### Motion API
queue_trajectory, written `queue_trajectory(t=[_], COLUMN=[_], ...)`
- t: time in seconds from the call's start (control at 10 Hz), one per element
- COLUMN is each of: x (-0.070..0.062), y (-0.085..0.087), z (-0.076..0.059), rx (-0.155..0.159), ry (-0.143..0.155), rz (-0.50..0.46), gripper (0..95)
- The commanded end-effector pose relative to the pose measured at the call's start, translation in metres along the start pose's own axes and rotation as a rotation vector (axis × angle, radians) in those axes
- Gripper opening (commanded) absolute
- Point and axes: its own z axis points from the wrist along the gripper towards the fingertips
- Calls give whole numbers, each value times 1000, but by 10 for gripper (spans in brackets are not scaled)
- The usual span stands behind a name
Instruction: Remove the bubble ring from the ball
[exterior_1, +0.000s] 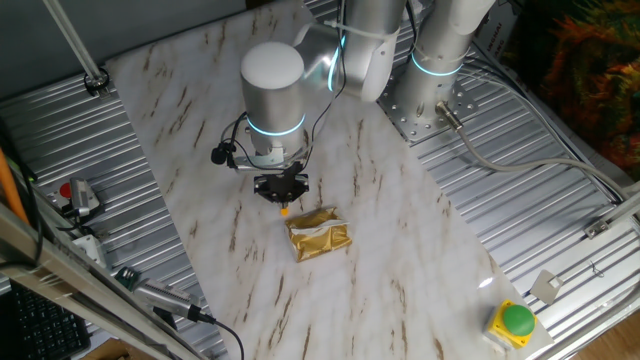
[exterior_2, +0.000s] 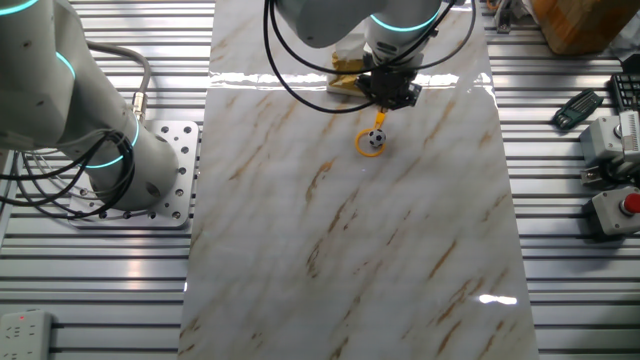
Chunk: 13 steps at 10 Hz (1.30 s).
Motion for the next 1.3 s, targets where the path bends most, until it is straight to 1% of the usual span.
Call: queue_trajectory(t=[0.1, 0.7, 1.3], x=[0, 0, -1], y=[0, 1, 1], z=[0, 1, 5], rx=[-1, -1, 3], ry=[-4, -3, 0], rz=[-9, -25, -15], gripper=[0, 0, 0])
